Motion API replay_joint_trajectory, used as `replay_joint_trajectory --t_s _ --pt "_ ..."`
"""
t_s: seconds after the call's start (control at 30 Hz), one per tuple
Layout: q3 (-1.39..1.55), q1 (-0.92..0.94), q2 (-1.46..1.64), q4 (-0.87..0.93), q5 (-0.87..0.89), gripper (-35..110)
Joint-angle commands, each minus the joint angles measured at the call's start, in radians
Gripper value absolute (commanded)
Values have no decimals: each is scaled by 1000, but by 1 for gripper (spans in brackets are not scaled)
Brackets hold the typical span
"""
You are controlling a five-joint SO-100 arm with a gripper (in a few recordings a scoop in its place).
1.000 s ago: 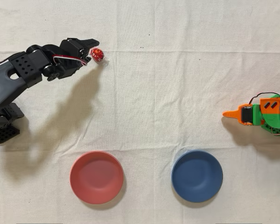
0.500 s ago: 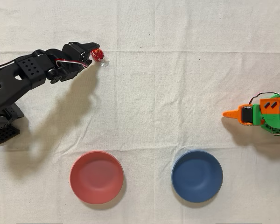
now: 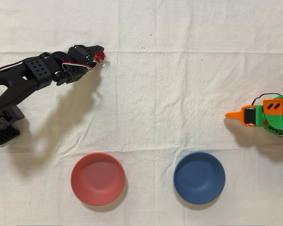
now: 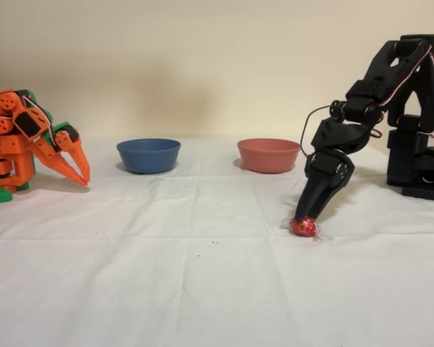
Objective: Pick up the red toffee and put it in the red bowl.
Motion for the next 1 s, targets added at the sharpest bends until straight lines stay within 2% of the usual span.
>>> replay_joint_trajectory --t_s 0.0,0.43,0.97 --pt "-15 -12 15 -6 -21 24" --pt "-44 -15 -23 -21 -14 21" --pt "-49 -71 109 104 21 22"
